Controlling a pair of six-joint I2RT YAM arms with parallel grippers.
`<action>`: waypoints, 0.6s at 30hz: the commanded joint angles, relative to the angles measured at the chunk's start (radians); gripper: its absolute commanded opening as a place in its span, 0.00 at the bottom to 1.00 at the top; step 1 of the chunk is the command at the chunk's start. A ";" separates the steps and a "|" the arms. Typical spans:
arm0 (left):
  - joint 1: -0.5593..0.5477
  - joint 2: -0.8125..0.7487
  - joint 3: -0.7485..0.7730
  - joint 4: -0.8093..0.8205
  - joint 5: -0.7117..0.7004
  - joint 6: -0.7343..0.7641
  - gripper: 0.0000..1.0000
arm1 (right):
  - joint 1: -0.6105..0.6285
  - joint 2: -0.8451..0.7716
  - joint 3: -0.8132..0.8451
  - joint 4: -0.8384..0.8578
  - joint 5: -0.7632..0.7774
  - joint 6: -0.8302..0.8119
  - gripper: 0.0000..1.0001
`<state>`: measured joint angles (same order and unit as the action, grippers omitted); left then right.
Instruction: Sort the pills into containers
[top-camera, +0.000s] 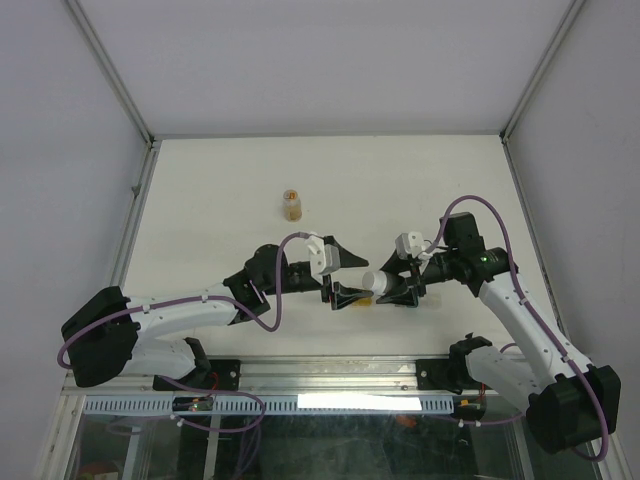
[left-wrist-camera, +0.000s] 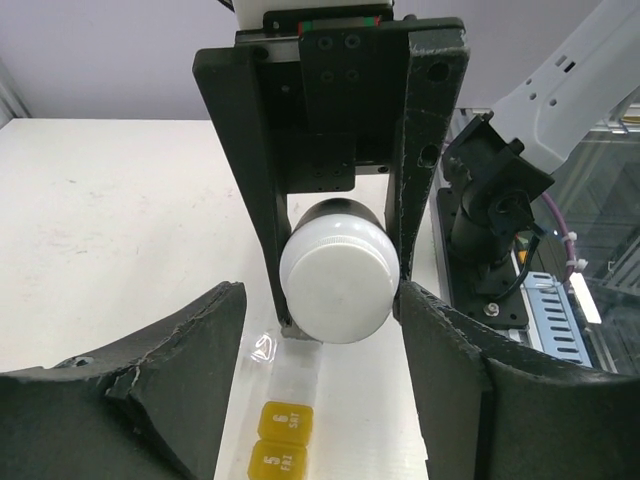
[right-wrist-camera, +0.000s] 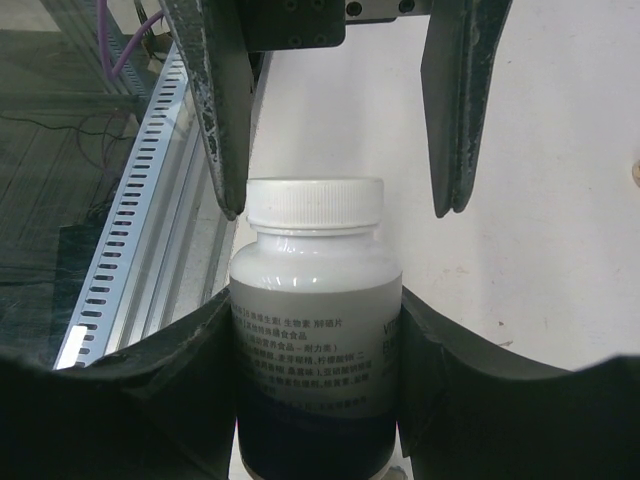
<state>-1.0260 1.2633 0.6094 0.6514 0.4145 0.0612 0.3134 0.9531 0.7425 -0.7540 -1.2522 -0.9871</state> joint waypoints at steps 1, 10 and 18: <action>0.006 0.006 0.033 0.082 0.020 -0.037 0.62 | 0.007 -0.003 0.038 0.009 -0.016 -0.016 0.00; 0.007 0.030 0.046 0.077 0.029 -0.071 0.52 | 0.009 -0.004 0.040 0.009 -0.017 -0.014 0.00; 0.005 0.021 0.044 0.099 -0.012 -0.197 0.13 | 0.009 -0.003 0.040 0.028 0.008 0.013 0.00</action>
<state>-1.0260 1.2957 0.6136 0.6804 0.4278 -0.0273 0.3130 0.9531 0.7425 -0.7563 -1.2308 -0.9829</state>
